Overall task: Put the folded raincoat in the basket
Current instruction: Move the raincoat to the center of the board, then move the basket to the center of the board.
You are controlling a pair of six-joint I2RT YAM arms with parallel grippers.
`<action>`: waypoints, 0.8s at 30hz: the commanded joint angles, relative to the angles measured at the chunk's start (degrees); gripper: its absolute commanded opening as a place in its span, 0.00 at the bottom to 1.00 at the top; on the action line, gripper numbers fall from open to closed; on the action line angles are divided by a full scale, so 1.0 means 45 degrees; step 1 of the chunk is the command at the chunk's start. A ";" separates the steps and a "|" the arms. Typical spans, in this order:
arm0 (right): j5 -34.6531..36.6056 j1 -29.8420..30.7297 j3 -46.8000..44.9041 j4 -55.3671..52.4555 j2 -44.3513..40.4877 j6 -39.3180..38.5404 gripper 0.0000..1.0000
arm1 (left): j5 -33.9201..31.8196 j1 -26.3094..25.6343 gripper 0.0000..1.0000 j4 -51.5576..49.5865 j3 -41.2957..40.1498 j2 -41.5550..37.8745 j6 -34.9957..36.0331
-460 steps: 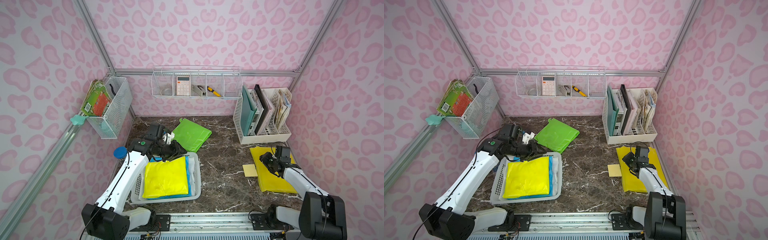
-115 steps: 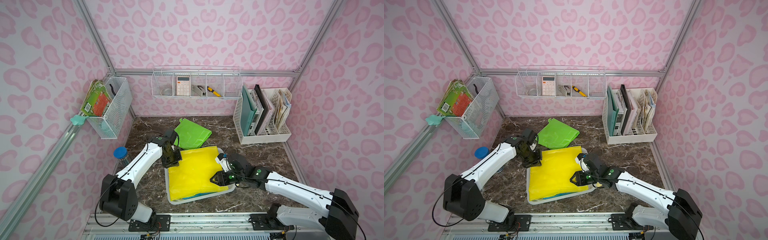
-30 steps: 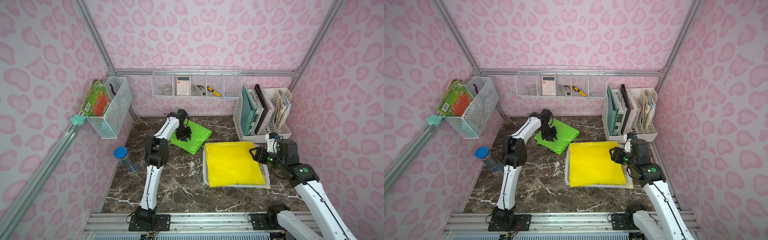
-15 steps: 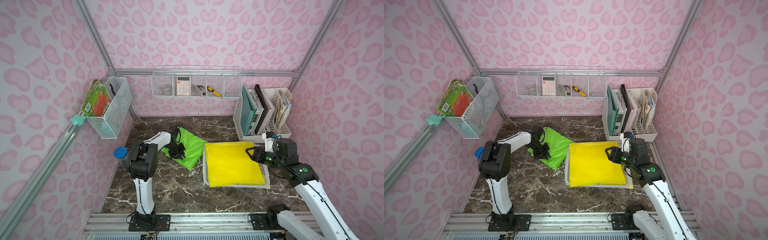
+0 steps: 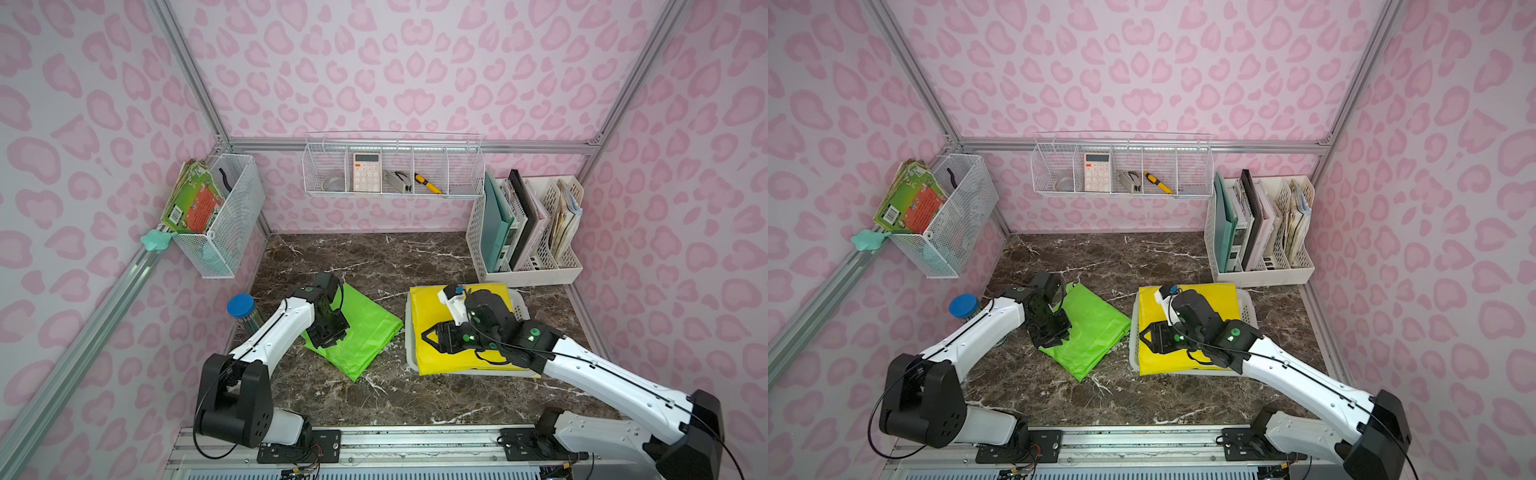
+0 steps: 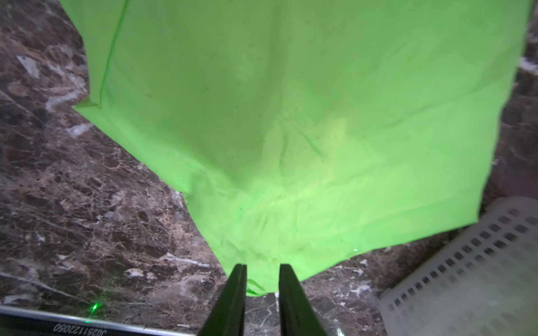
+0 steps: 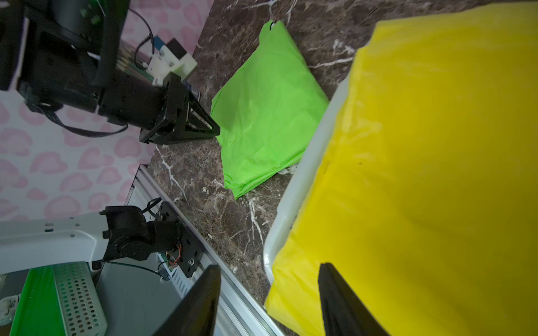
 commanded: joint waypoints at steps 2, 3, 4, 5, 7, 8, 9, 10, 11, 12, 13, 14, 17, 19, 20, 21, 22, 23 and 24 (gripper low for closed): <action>0.1013 0.1487 0.1188 0.1524 0.2223 0.1051 0.57 | 0.0895 -0.0008 0.25 0.0247 -0.0173 -0.0599 0.0211; 0.0973 0.1662 0.1609 0.1455 0.2793 0.1036 0.57 | 0.0708 -0.0009 0.25 0.0163 -0.0263 -0.0668 0.0175; 0.0941 0.1828 0.2073 0.1370 0.3460 0.0933 0.56 | 0.0431 -0.0001 0.25 0.0034 -0.0339 -0.0718 0.0083; 0.0975 0.1944 0.2421 0.1321 0.4114 0.0784 0.56 | 0.0257 -0.0001 0.25 -0.0028 -0.0492 -0.0787 -0.0032; 0.0889 0.1847 0.3134 0.0978 0.5329 0.0613 0.55 | 0.0361 -0.0001 0.25 0.0115 -0.0799 -0.0949 -0.0061; 0.0798 0.1711 0.3577 0.0562 0.5990 0.0483 0.55 | 0.0374 -0.0001 0.25 0.0136 -0.0889 -0.0995 -0.0086; 0.0898 0.1624 0.3929 0.0125 0.6511 0.0420 0.55 | 0.0350 -0.0001 0.25 0.0084 -0.0902 -0.1014 -0.0099; 0.1200 0.1480 0.4322 -0.0597 0.7088 0.0330 0.56 | 0.0306 -0.0001 0.25 0.0003 -0.0926 -0.1050 -0.0127; 0.1672 0.1326 0.4636 -0.1288 0.7526 0.0266 0.55 | 0.0306 -0.0001 0.26 -0.0002 -0.0996 -0.1110 -0.0180; 0.2152 0.1206 0.4705 -0.1648 0.7714 0.0241 0.55 | 0.0317 -0.0003 0.26 -0.0005 -0.1045 -0.1181 -0.0203; 0.2669 0.1035 0.4599 -0.1904 0.7781 0.0279 0.55 | 0.0274 -0.0003 0.27 -0.0024 -0.1130 -0.1262 -0.0254; 0.3187 0.0792 0.4409 -0.2087 0.7702 0.0325 0.55 | 0.0126 -0.0012 0.28 -0.0095 -0.1200 -0.1325 -0.0317; 0.5426 0.0061 0.3901 -0.2720 0.7287 0.0641 0.56 | -0.0071 -0.0001 0.29 -0.0161 -0.1199 -0.1407 -0.0337; 0.6416 -0.0124 0.3832 -0.2460 0.7243 0.0345 0.59 | -0.0051 -0.0012 0.29 -0.0108 -0.1150 -0.1387 -0.0313; 0.6075 -0.0121 0.3922 -0.2006 0.7420 -0.0188 0.60 | -0.0017 -0.0002 0.29 -0.0041 -0.1146 -0.1386 -0.0312; 0.5145 -0.0116 0.4171 -0.1591 0.7704 -0.0700 0.62 | 0.0025 -0.0001 0.29 0.0027 -0.1158 -0.1387 -0.0317; 0.4135 -0.0112 0.4453 -0.1200 0.8001 -0.1064 0.63 | 0.0066 -0.0012 0.29 0.0068 -0.1146 -0.1390 -0.0303; 0.3185 -0.0119 0.4788 -0.0758 0.8337 -0.1377 0.65 | 0.0090 -0.0008 0.29 0.0091 -0.1145 -0.1387 -0.0290; 0.2566 -0.0120 0.5114 -0.0568 0.8718 -0.1468 0.66 | 0.0094 -0.0002 0.30 0.0102 -0.1128 -0.1387 -0.0287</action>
